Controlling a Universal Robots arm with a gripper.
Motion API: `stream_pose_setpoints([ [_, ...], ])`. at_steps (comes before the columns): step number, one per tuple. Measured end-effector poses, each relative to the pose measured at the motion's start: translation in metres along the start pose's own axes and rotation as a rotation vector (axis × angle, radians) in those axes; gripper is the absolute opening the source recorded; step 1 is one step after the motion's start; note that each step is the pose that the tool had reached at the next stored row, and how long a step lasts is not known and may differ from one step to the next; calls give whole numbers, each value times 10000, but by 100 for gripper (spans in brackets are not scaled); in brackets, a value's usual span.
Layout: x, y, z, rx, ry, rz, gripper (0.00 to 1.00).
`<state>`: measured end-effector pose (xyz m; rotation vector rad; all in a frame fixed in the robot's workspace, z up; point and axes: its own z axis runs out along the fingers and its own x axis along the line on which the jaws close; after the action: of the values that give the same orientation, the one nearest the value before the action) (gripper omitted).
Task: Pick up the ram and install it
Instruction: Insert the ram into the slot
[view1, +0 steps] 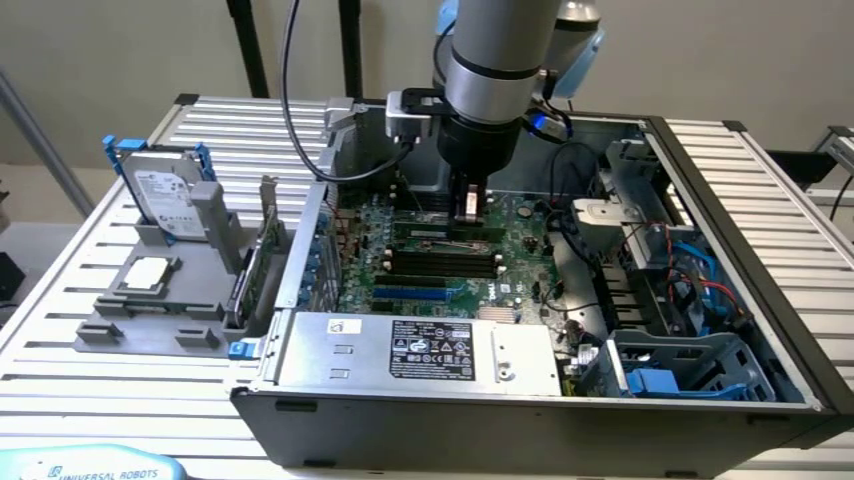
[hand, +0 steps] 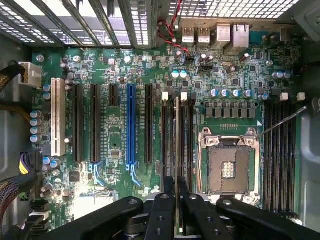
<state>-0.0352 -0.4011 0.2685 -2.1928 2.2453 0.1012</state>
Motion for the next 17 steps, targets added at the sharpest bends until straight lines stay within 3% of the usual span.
stream_pose_setpoints([
  [17,2,-4,35,0,18,0,13],
])
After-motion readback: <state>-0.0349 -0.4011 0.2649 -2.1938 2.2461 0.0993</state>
